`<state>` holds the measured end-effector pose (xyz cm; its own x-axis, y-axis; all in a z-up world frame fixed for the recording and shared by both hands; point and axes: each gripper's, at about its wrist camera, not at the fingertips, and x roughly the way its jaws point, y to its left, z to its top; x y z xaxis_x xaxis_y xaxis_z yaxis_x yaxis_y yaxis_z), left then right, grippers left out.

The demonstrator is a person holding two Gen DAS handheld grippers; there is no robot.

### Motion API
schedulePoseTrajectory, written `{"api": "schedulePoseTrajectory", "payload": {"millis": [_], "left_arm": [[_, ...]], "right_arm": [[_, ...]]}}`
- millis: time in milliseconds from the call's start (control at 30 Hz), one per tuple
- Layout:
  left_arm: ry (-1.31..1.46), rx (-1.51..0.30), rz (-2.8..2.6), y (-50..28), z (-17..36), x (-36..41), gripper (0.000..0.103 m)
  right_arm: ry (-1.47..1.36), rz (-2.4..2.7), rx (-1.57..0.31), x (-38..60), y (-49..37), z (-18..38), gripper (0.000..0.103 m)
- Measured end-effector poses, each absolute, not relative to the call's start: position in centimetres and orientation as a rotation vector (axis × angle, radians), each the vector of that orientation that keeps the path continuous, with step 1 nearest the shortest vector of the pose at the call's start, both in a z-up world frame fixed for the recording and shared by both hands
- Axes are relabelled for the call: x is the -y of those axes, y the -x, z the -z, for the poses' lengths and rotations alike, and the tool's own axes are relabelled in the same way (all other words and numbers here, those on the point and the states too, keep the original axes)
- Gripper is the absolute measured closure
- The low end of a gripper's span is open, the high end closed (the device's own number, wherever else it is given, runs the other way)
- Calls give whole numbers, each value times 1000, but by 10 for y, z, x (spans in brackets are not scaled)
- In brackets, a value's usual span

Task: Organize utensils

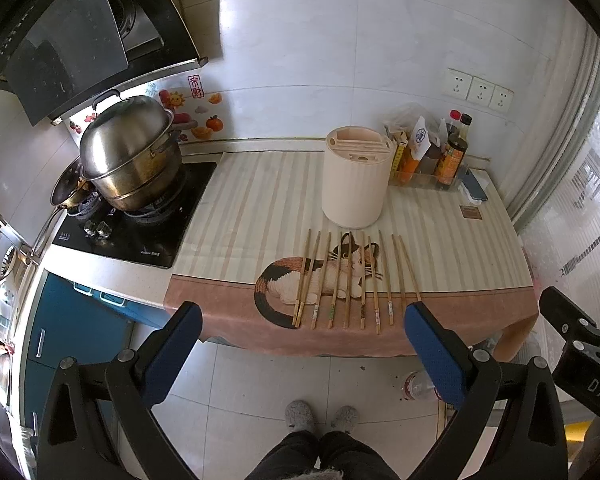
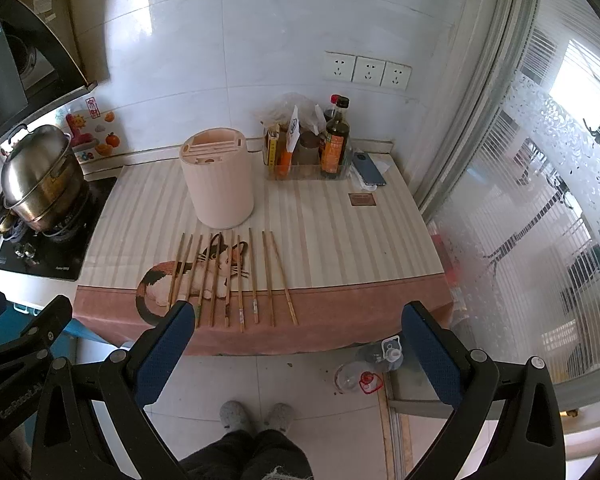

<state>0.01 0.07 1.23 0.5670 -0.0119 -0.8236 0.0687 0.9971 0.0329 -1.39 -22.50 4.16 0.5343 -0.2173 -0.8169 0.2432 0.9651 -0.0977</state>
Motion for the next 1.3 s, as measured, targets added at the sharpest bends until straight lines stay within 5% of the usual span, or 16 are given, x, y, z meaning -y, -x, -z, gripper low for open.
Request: {"api": "schedulePoseTrajectory", "payload": {"millis": [1300], "left_arm": [[-84, -932, 42, -38, -2, -14, 0]], "right_arm": [[-30, 276, -970, 217, -12, -31, 0]]}}
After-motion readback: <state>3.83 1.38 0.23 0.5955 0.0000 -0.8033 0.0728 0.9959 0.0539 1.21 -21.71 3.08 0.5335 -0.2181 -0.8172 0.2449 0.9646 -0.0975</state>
